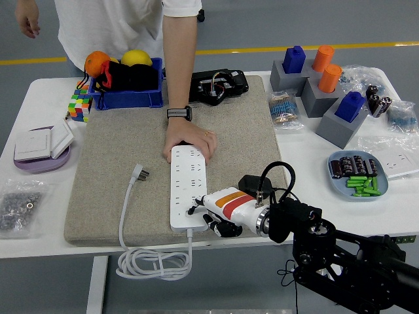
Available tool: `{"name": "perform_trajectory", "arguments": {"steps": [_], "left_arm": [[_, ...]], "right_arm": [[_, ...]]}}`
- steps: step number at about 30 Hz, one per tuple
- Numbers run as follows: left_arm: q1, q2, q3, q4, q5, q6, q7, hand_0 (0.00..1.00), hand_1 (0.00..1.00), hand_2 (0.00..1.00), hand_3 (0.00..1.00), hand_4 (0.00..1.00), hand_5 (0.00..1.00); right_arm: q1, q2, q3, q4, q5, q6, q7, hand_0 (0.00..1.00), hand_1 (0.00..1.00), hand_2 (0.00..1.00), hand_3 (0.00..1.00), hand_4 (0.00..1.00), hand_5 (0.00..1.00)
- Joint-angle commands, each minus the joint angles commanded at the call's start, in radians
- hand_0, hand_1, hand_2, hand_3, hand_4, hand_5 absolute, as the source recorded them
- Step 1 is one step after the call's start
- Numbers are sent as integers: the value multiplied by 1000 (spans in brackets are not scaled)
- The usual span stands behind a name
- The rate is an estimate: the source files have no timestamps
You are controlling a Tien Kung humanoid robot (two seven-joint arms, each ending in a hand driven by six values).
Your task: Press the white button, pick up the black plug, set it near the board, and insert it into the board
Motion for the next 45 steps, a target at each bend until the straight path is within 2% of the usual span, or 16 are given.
{"name": "perform_trajectory", "arguments": {"steps": [17,20,21,25,26,31,32,37,38,43,44,45], "left_arm": [[0,-2,0,0,0,0,-1,622,632,639,695,590,371],[1,-3,-3,0,1,1,-1,625,633,640,695,590,371],[2,-3,-4,0,3,0,0,625,633,640,695,590,371],[6,-5,-9,0,6,1,1,625,633,640,695,590,371],[6,-5,-8,0,4,0,1,625,633,640,695,590,371],[4,-8,-8,0,4,0,1,625,633,640,695,590,371],[4,-8,-8,0,4,0,0,625,633,640,695,590,371],[3,-8,-7,0,0,1,-1,625,633,640,695,590,371],[3,-8,-7,0,-1,1,-1,623,632,640,694,590,372],[3,-10,-7,0,-2,1,-1,623,632,640,694,590,372],[3,-11,-7,0,-2,1,-1,625,632,640,695,590,371],[3,-11,-6,0,-2,1,-1,625,632,640,695,590,371]], "right_arm": [[9,0,159,121,-15,-7,10,2,2,2,709,300,2],[6,2,189,135,-15,-38,42,2,2,2,703,284,2],[2,2,207,134,-6,-69,73,2,2,2,703,284,2],[-12,2,261,125,30,-137,120,2,2,2,703,284,2],[-14,-1,276,124,34,-149,130,369,283,293,716,611,2],[-20,-19,355,128,49,-192,200,369,283,293,716,611,2],[-21,-22,371,129,45,-194,209,765,705,655,822,932,166],[-25,-41,421,130,44,-191,230,765,705,655,822,932,166],[-27,-44,425,129,44,-189,228,939,899,884,921,998,420],[-40,-47,427,127,40,-185,218,939,899,884,921,998,420],[-43,-48,426,126,38,-183,215,946,905,890,930,998,470],[-46,-49,427,125,37,-182,214,946,905,890,930,998,470]]}}
